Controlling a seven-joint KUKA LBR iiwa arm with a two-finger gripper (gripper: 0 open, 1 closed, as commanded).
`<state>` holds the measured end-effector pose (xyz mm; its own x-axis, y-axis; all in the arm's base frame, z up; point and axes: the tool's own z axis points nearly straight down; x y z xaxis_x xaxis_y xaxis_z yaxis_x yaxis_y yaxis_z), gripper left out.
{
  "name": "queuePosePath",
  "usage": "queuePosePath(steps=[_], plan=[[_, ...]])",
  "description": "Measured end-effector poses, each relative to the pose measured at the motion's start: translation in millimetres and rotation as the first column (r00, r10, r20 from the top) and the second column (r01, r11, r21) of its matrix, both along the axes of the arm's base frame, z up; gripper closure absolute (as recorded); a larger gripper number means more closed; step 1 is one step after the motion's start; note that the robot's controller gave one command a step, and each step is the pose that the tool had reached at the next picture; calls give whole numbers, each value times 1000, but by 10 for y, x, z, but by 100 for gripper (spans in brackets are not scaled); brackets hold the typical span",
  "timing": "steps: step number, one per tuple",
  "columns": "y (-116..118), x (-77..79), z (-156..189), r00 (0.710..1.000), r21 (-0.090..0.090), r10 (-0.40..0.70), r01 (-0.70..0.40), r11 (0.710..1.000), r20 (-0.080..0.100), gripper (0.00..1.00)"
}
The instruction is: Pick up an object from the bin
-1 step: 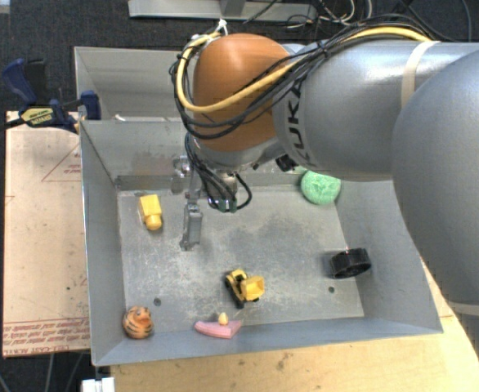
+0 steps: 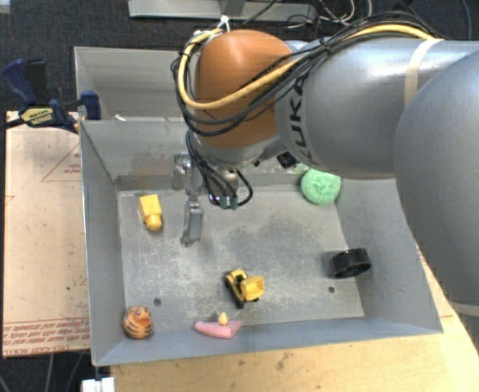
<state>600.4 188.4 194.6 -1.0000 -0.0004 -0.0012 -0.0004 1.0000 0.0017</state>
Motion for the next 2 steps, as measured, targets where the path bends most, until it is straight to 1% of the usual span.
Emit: queuePosePath(steps=[1, 2], plan=[[57, 168, -513, 990, 1, -140, 140, 990, 3, 0], [108, 273, -650, 983, -1, -186, 186, 983, -3, 0]])
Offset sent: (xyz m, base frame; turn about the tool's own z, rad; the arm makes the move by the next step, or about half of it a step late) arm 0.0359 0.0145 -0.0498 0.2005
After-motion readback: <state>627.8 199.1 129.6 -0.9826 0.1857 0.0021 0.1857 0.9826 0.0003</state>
